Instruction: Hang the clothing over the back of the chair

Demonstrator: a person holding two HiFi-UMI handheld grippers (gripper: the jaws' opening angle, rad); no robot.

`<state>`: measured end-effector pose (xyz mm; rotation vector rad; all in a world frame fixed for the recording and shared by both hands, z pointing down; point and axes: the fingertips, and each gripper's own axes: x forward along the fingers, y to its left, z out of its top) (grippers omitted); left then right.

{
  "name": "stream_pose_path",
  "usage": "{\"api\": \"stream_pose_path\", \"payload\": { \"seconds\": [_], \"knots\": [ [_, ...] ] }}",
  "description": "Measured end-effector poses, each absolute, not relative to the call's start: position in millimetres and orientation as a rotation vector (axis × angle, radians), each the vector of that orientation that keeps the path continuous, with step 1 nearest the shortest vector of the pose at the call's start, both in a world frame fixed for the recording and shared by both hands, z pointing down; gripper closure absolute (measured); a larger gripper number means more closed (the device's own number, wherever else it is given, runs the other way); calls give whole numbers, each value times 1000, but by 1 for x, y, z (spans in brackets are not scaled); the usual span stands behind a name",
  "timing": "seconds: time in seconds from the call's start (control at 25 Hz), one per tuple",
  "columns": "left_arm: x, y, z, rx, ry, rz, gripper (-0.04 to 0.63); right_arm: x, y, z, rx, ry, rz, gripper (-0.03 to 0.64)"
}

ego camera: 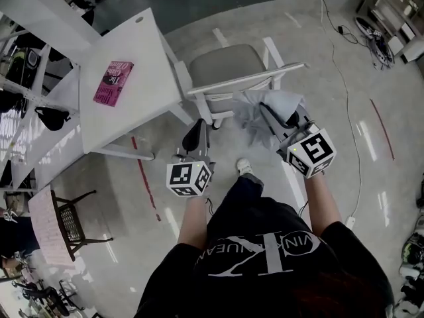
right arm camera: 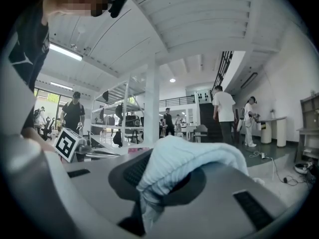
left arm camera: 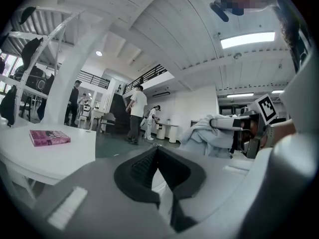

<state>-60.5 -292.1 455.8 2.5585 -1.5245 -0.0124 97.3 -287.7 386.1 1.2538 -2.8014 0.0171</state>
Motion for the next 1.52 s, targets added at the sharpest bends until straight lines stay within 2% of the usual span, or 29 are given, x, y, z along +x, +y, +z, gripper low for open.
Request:
{"api": "stream_pose_path", "payload": {
  "seconds": [1.16,1.36,1.52],
  "knots": [
    [-65,-450,436,2525,-1590,-75,584,74,-523,313,1161,-2811,-242,560],
    [-63,-470,443,2518,-1574,-67,584,71,-565,372,1131,-2662,41,560],
    [-62,-485,443,2522,-1565,-71,584,72,-579,408,1130,-2603,331,500]
  ]
}}
